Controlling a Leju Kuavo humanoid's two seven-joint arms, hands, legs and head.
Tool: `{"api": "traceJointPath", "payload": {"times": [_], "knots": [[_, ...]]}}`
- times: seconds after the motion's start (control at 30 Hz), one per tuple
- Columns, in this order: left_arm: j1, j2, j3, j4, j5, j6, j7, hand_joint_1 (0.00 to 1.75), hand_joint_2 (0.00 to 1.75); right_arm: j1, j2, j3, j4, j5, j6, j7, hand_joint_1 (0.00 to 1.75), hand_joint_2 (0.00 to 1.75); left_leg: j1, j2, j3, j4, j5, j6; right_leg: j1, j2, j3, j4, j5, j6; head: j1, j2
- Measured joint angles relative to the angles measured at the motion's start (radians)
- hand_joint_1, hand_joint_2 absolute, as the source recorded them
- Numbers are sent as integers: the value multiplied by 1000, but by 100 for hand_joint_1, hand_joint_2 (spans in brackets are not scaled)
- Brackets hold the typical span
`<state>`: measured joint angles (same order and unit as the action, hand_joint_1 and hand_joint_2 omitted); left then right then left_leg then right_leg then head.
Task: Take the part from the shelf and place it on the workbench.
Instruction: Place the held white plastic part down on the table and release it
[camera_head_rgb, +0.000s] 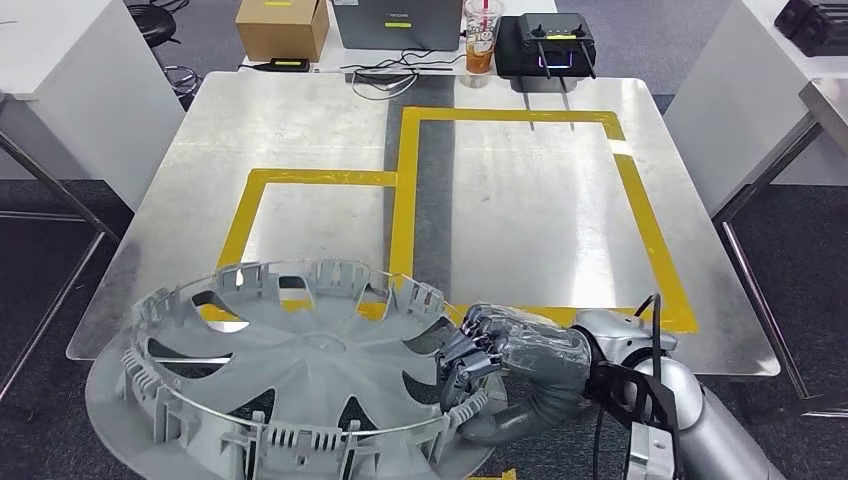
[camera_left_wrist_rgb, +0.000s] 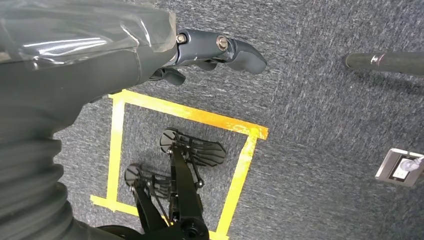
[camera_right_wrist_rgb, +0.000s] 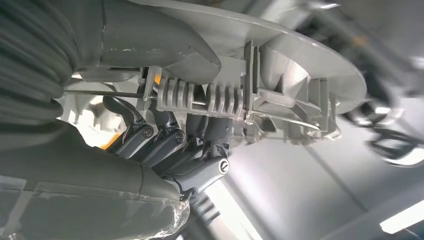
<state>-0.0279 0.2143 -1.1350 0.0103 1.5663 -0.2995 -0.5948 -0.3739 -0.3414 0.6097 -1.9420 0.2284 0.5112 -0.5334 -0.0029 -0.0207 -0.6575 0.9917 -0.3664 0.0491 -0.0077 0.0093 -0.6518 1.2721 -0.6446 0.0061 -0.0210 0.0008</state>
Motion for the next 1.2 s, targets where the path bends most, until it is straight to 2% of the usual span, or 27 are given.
{"api": "traceJointPath", "payload": {"times": [0.03, 0.07, 0.1, 0.13, 0.17, 0.2, 0.27, 0.33, 0.37, 0.4, 0.47, 0.5, 0.53, 0.57, 0.63, 0.7, 0.77, 0.87, 0.9, 0.97, 1.0, 1.03, 1.07, 1.1, 1.13, 1.17, 1.2], "knots": [[0, -2, 2, 0, 0, 1, -2, 0, 175, -1, -4, 4, -4, 33, -18, 7, 175, 175, 0, -2, 4, 0, -4, -1, -1, 0, -21, 12, 10, 8, 0, 0], [0, -5, 5, 0, 0, 3, -3, 0, 175, -4, -7, 8, -8, 66, -35, 18, 175, 175, 0, -4, 9, 1, -9, -3, -2, 0, -20, -17, 39, 19, 0, 0], [0, -7, 8, 0, 0, 4, -4, 0, 175, -10, -11, 13, -13, 104, -53, 32, 175, 175, 1, -6, 14, 4, -14, -6, -3, 0, -3, -81, 79, 31, 0, 0], [-1, -10, 10, 0, 0, 5, -6, 0, 175, -20, -14, 20, -15, 144, -72, 49, 175, 175, 0, -8, 18, 8, -20, -10, -4, -1, 21, -150, 120, 38, 1, 0], [-2, -12, 12, 0, 0, 5, -6, 0, 175, -36, -16, 29, -14, 187, -92, 69, 175, 175, -2, -9, 19, 14, -26, -15, -4, -1, 41, -206, 153, 36, 0, 0], [-3, -13, 13, 0, 0, 5, -6, 0, 175, -54, -18, 39, -10, 225, -112, 88, 175, 175, -4, -10, 18, 19, -30, -20, -3, -1, 53, -240, 173, 28, 0, 0], [-4, -15, 13, 0, 0, 5, -6, 0, 175, -93, -22, 61, 6, 271, -140, 114, 175, 175, -5, -10, 16, 24, -34, -27, 0, -1, 57, -251, 183, 7, -1, 0], [-4, -15, 16, 0, 0, 4, -8, 0, 175, -131, -41, 72, 22, 279, -151, 124, 175, 175, -3, -7, 10, 34, -43, -36, -4, -2, 61, -253, 185, -6, -2, 0], [-3, -15, 18, 0, 0, 2, -9, 0, 175, -148, -58, 72, 29, 278, -149, 121, 175, 175, -1, -4, 0, 57, -58, -42, -7, -4, 64, -255, 185, -11, -3, 0], [-2, -15, 21, 0, 0, 1, -11, 0, 175, -164, -79, 69, 39, 280, -146, 112, 175, 175, 2, 1, -21, 103, -83, -48, -10, -6, 67, -255, 184, -14, -5, 0], [-1, -17, 28, 0, 0, 0, -14, 0, 175, -186, -121, 62, 70, 300, -140, 92, 175, 175, 9, 8, -82, 235, -141, -58, -9, -9, 70, -255, 182, -17, -7, 0], [0, -19, 31, 0, 0, 1, -16, 0, 175, -191, -140, 60, 90, 318, -138, 86, 175, 175, 12, 11, -109, 290, -158, -62, -9, -10, 70, -255, 182, -18, -6, 0], [1, -20, 35, 0, 0, 2, -17, 0, 175, -195, -155, 60, 110, 338, -137, 86, 175, 175, 15, 12, -121, 311, -157, -63, -9, -10, 71, -255, 181, -18, -7, 0], [2, -21, 39, 0, 0, 4, -18, 0, 175, -198, -169, 61, 132, 356, -136, 90, 175, 175, 16, 14, -113, 292, -139, -63, -9, -10, 72, -255, 181, -17, -7, 0], [2, -21, 46, 0, 0, 7, -20, 0, 175, -204, -198, 62, 180, 392, -138, 107, 175, 175, 16, 16, -50, 162, -77, -56, -9, -10, 76, -255, 178, -15, -7, 0], [1, -20, 50, 0, 0, 7, -23, 0, 175, -210, -226, 66, 233, 421, -142, 126, 175, 175, 11, 16, 8, 54, -47, -48, -5, -9, 75, -255, 176, -9, -6, 0], [2, -20, 53, 0, 0, -1, -27, 0, 175, -212, -252, 71, 292, 441, -152, 142, 175, 175, 4, 14, 21, 34, -50, -40, -3, -10, 72, -257, 175, 2, -6, 0], [5, -16, 53, 0, 0, -20, -31, 0, 175, -209, -289, 71, 379, 459, -181, 149, 175, 175, 6, 12, 32, 15, -42, -19, -7, -10, 64, -240, 162, 15, -5, 0], [5, -15, 52, 0, 0, -27, -32, 0, 175, -207, -301, 69, 411, 465, -191, 150, 175, 175, 8, 11, 37, 8, -40, -12, -7, -10, 45, -203, 146, 15, -4, 0], [6, -15, 47, 0, 0, -40, -35, 0, 175, -197, -322, 68, 484, 484, -210, 149, 175, 175, 7, 9, 40, 4, -39, -5, -8, -10, -24, -74, 100, 11, -4, 0], [6, -15, 44, 0, 0, -45, -37, 0, 175, -189, -330, 68, 522, 498, -218, 146, 175, 175, 6, 7, 40, 5, -40, -4, -8, -10, -58, -13, 83, 12, -4, 0], [7, -16, 40, 0, 0, -49, -38, 0, 175, -181, -336, 70, 563, 512, -226, 141, 175, 175, 6, 5, 40, 5, -40, -3, -9, -10, -80, 20, 78, 16, -4, 0], [7, -16, 36, 0, 0, -52, -39, 0, 175, -175, -341, 71, 604, 526, -235, 132, 175, 175, 6, 3, 40, 6, -41, -3, -11, -10, -81, 12, 90, 24, -4, 0], [8, -16, 33, 0, 0, -55, -40, 0, 175, -174, -344, 73, 646, 542, -245, 121, 175, 175, 6, 1, 41, 7, -41, -4, -13, -10, -61, -37, 115, 33, -4, 0], [8, -16, 30, 0, 0, -57, -42, 0, 175, -176, -346, 76, 687, 556, -255, 109, 175, 175, 5, 0, 40, 10, -43, -7, -16, -10, -28, -109, 144, 42, -4, 0], [8, -15, 28, 0, 0, -59, -45, 0, 175, -181, -345, 79, 725, 569, -265, 95, 175, 175, 3, -1, 38, 16, -47, -12, -17, -10, 5, -176, 169, 46, -3, 0], [8, -14, 27, 0, 0, -62, -48, 0, 175, -187, -344, 84, 761, 581, -273, 83, 175, 175, 1, -2, 36, 21, -51, -17, -18, -10, 30, -224, 186, 42, -4, 0]]}}
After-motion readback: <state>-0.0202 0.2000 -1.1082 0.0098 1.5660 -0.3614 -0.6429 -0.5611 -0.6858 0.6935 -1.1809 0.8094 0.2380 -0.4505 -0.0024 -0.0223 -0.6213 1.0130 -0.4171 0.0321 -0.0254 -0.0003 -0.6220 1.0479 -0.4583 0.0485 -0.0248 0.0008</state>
